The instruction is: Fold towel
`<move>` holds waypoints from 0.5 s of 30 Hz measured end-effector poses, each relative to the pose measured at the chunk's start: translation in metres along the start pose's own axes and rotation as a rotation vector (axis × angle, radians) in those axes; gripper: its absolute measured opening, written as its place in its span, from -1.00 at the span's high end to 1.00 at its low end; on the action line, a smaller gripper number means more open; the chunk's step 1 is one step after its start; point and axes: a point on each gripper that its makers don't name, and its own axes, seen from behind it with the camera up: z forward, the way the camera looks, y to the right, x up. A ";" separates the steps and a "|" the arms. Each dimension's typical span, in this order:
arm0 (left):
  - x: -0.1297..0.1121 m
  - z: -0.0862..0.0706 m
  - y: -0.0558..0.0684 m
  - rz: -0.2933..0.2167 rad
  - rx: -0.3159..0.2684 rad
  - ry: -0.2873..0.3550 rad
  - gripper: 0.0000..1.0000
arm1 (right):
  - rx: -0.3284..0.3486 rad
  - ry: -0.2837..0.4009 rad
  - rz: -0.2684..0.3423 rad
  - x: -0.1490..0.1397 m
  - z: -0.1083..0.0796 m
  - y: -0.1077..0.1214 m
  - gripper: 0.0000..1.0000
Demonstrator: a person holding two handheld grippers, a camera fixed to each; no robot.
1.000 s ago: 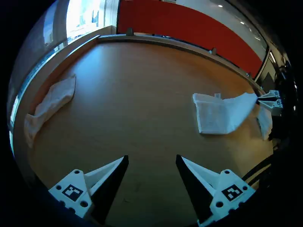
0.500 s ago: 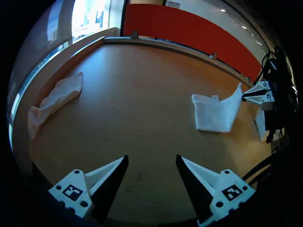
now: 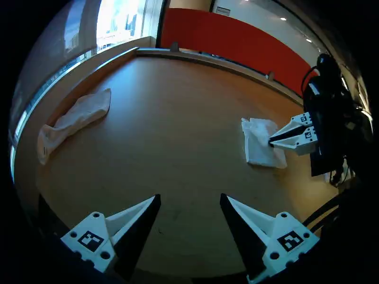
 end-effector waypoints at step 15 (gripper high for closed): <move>0.003 0.007 0.007 0.003 -0.015 -0.006 -0.85 | 0.009 -0.005 0.058 -0.012 0.000 0.002 -0.17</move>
